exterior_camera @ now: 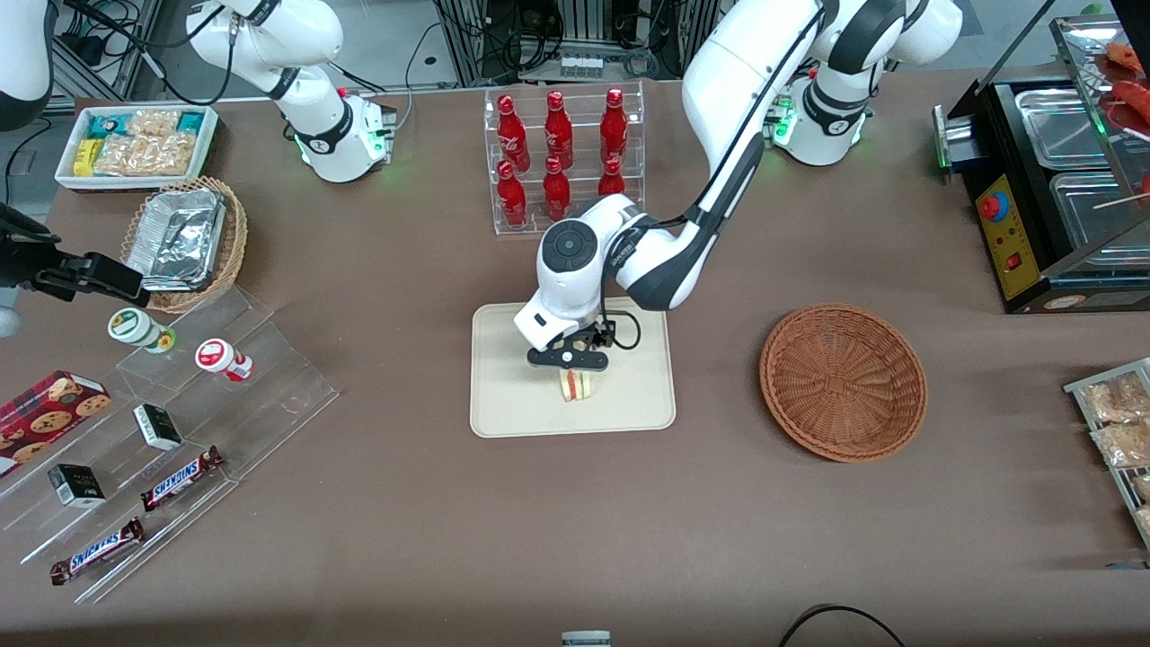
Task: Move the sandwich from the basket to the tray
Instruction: 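Lower the sandwich onto the tray and open the left gripper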
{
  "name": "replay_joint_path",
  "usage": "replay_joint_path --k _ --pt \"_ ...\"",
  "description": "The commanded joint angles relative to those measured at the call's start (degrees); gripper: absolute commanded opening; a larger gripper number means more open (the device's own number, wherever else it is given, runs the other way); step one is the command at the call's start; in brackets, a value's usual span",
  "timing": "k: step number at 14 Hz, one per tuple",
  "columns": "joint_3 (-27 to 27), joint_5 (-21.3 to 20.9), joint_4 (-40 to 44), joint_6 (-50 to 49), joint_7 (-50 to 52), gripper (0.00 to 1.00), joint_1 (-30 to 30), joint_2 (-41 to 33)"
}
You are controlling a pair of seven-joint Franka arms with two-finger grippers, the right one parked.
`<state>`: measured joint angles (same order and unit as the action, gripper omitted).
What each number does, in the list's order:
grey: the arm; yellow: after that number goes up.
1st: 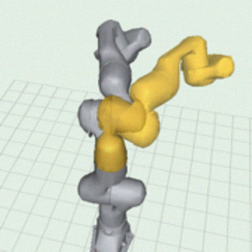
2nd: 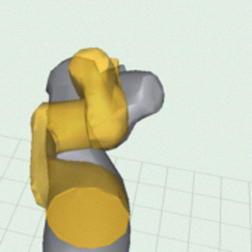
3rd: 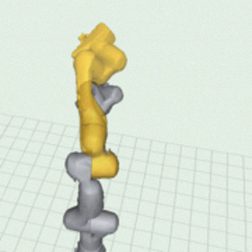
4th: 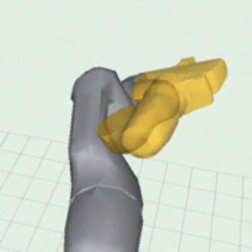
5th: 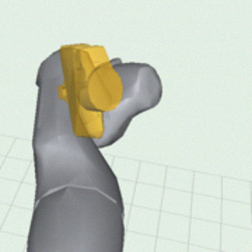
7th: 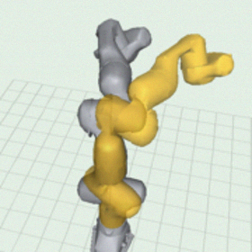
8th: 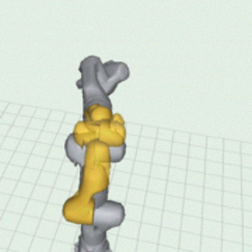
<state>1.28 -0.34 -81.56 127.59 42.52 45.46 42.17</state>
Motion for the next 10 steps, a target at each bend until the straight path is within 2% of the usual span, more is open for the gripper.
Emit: replay_joint_path --k 1,7,10 --pt "-0.5 0.7 -0.3 -3.6 0.5 1.00 -1.8 -5.4" --pt "-0.5 2.8 -0.5 -19.4 -0.2 1.00 -12.0 -18.5" --pt "-0.5 3.1 -0.5 -27.7 -6.5 1.00 -18.5 -22.8"
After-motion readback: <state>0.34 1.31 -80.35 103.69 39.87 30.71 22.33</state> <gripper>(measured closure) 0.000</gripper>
